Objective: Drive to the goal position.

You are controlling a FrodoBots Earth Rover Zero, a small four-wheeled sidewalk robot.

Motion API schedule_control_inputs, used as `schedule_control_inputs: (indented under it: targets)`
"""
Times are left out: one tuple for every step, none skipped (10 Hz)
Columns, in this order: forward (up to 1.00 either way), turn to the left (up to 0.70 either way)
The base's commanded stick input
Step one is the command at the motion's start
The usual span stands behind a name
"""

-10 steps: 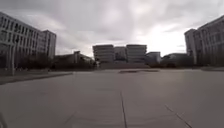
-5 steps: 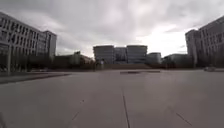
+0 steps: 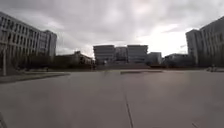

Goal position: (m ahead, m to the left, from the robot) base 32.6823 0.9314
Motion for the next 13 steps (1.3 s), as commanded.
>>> schedule_control_inputs:
  targets:
    - [1.0,0.0]
    - [1.0,0.0]
    - [1.0,0.0]
    - [1.0,0.0]
    - [1.0,0.0]
    - [1.0,0.0]
    - [1.0,0.0]
    - [1.0,0.0]
    - [1.0,0.0]
    - [1.0,0.0]
    - [1.0,0.0]
    - [1.0,0.0]
    - [1.0,0.0]
